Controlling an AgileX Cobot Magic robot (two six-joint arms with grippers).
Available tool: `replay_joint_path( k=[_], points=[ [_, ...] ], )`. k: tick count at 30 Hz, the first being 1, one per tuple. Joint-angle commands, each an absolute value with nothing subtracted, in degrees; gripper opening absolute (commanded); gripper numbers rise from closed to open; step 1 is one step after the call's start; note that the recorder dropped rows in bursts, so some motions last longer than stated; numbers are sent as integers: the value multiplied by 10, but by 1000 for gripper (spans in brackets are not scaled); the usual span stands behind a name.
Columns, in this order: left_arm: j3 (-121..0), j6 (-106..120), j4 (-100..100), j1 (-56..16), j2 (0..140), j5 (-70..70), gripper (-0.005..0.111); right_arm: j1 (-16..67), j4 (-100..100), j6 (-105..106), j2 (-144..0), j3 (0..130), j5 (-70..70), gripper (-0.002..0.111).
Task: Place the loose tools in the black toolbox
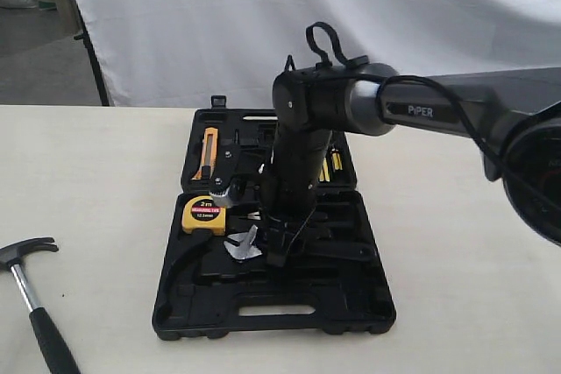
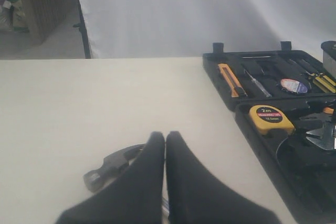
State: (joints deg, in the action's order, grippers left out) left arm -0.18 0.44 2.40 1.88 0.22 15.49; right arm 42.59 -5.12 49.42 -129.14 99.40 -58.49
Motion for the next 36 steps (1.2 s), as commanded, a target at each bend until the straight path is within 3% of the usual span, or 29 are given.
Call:
replay_joint_path(
  k=[1, 4, 10, 36],
  points=[
    [0, 0, 21, 14, 0, 154, 1, 430, -6, 486, -1308, 992, -569, 68],
    [0, 0, 21, 14, 0, 154, 1, 440, 6, 488, -1308, 992, -557, 55],
    [0, 0, 21, 14, 0, 154, 1, 457, 56, 467, -1307, 992, -544, 1],
    [0, 0, 21, 14, 0, 154, 1, 469, 14, 519, -1263, 992, -516, 0]
  ],
)
